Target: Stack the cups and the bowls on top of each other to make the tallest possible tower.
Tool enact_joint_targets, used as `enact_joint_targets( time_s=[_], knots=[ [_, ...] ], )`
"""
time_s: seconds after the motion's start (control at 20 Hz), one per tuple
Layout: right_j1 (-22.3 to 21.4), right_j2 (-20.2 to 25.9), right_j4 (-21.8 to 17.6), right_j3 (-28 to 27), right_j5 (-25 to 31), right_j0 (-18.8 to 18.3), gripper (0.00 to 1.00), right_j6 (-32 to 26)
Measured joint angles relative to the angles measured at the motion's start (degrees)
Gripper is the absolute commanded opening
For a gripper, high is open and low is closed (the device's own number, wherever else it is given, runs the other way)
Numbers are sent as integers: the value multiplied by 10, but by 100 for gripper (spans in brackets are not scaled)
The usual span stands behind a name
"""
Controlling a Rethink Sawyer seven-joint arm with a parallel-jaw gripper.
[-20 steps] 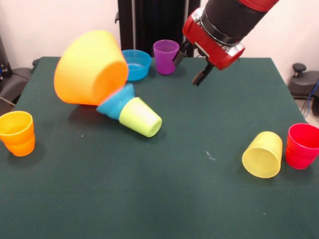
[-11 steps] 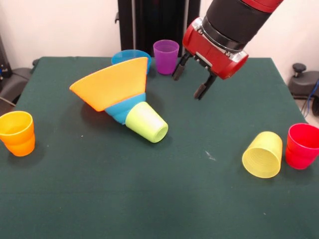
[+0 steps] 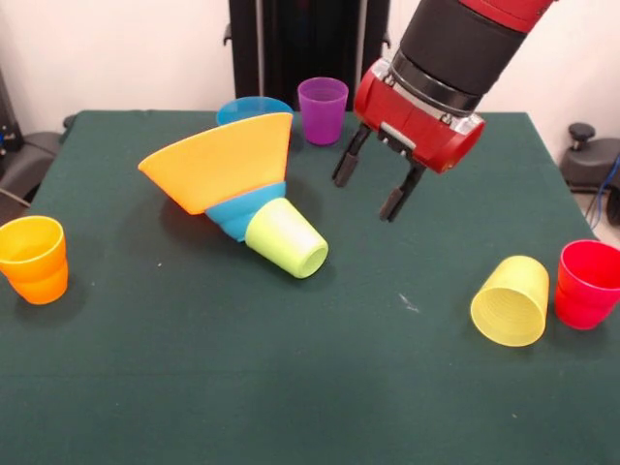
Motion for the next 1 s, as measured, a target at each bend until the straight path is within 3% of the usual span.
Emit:
enact_joint_targets(
  time_s=[0.4,1.0],
  knots=[
    [-1,-2,0,49,-79,1,100,0],
    [-3,-2,2,95,-91,-1,100,0]
  ],
)
